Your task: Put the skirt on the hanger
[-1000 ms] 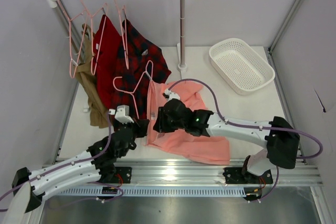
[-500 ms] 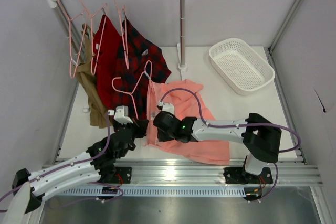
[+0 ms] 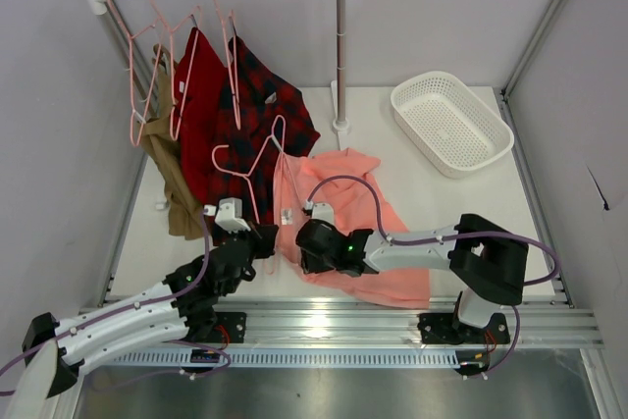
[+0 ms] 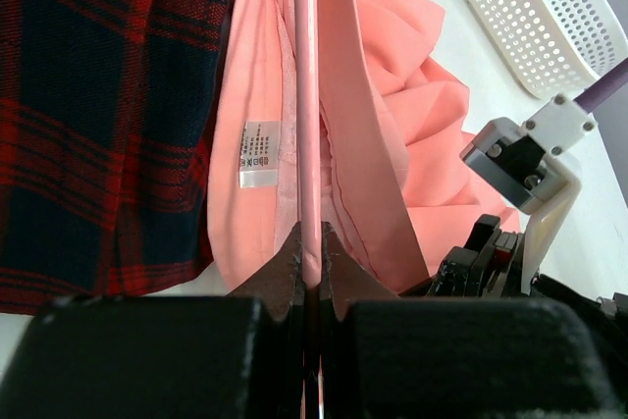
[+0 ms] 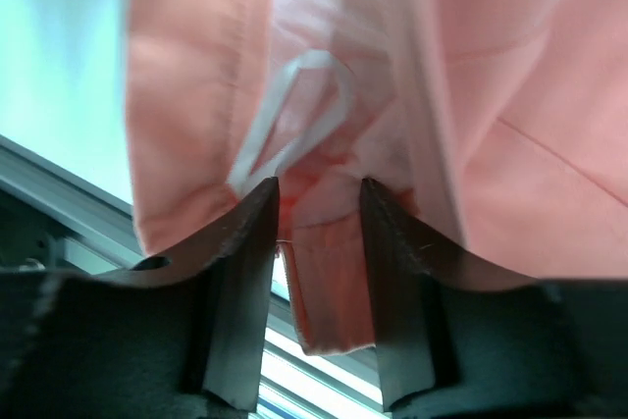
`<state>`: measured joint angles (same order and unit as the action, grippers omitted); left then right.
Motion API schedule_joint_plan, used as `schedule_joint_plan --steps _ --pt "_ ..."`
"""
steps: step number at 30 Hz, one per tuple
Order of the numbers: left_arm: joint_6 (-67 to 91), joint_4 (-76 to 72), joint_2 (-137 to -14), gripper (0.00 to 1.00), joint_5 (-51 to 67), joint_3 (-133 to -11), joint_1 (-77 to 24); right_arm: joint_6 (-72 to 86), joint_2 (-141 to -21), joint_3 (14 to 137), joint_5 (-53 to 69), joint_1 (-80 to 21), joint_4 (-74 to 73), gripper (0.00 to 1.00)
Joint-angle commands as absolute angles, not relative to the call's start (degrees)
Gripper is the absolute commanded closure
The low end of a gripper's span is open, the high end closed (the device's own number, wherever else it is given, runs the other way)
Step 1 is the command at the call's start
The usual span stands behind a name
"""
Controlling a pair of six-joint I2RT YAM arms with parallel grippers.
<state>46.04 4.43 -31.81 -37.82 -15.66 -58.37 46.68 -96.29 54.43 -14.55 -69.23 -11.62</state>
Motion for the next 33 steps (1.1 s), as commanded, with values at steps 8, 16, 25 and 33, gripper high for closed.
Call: schedule_joint_plan --steps 8,16,25,33 --pt "45.7 2.4 -31.6 1.00 -40.0 -15.6 -58.4 43.9 -97.5 58.9 -16.3 -68.7 -7.8 0.52" --pt "45.0 1.8 -31.8 1.00 -39.7 -15.6 -58.4 41.3 -100.0 60.8 -18.5 -67.4 -10.1 0.52" --pt "44.7 1.2 -32.2 1.00 -40.0 -15.5 -58.2 38.8 -102.6 62.4 -18.1 -67.2 -10.7 0.62" --pt "44.7 1.7 -32.0 1.00 -39.6 -16.1 -57.4 38.7 -101.3 62.8 -17.4 -67.3 -10.9 1.00"
